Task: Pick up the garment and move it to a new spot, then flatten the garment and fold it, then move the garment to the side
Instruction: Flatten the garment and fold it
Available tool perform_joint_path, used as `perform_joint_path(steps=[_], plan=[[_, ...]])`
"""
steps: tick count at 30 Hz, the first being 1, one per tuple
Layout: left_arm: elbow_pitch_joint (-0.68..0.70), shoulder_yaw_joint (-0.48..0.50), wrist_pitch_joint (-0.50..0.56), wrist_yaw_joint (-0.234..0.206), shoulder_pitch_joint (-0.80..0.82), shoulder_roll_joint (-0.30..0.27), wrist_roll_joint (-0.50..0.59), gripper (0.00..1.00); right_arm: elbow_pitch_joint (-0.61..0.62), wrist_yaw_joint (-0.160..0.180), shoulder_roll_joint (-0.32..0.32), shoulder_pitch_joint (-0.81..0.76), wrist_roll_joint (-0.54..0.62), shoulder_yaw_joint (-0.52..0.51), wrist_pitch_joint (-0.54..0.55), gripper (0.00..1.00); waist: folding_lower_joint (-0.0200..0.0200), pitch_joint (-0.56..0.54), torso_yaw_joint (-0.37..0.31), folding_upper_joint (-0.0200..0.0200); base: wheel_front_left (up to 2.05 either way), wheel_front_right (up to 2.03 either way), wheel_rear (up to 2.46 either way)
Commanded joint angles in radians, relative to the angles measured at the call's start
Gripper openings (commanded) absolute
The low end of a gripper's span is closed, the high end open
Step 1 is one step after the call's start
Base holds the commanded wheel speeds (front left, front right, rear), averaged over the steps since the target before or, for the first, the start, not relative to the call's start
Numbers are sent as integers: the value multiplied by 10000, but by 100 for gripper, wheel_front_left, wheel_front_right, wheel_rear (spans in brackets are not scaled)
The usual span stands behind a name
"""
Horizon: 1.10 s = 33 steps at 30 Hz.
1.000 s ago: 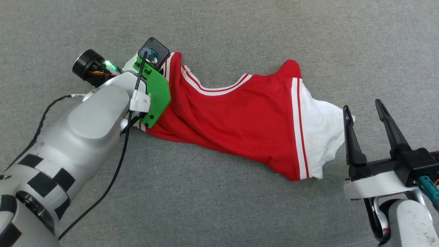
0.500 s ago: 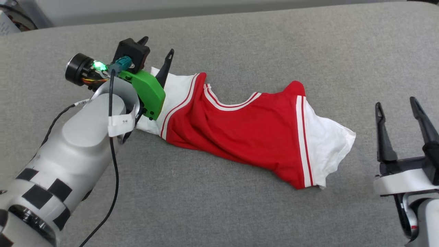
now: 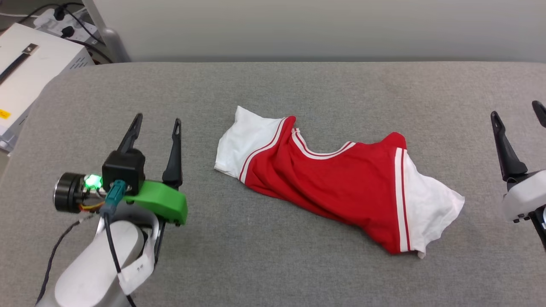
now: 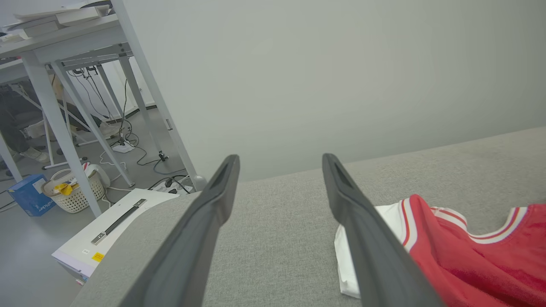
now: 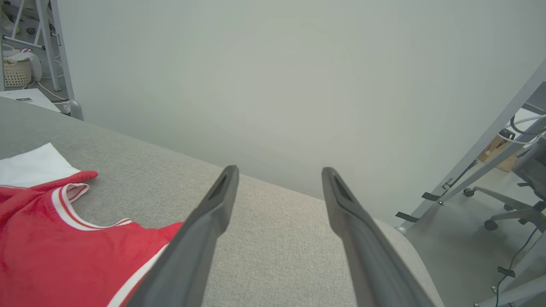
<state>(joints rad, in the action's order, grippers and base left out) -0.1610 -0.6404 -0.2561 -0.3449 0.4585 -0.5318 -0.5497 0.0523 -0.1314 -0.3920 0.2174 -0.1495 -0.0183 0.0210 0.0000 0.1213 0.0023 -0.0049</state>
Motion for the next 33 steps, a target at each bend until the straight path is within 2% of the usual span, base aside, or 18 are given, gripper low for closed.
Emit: perform_joint_path(steps=[1,5,10,15,18,22,29,33], plan=[[152,266,-56,-123,-479,62,183,100,-59,7,-285,228,-444,199,546,100,0,-250,295,49,0,0,0],[568,918,-56,-231,-1517,317,639,100,-306,7,-1282,414,-1917,956,2742,100,0,-281,450,49,0,0,0],[820,1525,-56,-84,-2311,704,1145,100,-596,7,-2492,558,-3887,1786,5621,100,0,-154,604,49,0,0,0],[892,1925,-56,179,-2595,1116,1572,100,-1166,7,-3211,713,-5272,2279,7550,100,0,121,767,49,0,0,0],[855,2146,-56,393,-2572,1358,1813,100,-1619,7,-3390,952,-5543,2449,8094,100,0,350,887,49,0,0,0],[718,2450,-56,704,-2397,1648,2111,100,-2313,7,-3277,1317,-5678,2665,8279,100,0,698,1055,49,0,0,0],[574,2902,-57,1131,-2186,2102,2582,100,-3363,7,-2696,1806,-5650,3199,7785,100,0,1267,1276,49,0,0,0],[475,3137,-57,1337,-2136,2319,2816,100,-4009,7,-2354,1705,-5645,3835,7501,100,0,1418,1302,49,0,0,0]])
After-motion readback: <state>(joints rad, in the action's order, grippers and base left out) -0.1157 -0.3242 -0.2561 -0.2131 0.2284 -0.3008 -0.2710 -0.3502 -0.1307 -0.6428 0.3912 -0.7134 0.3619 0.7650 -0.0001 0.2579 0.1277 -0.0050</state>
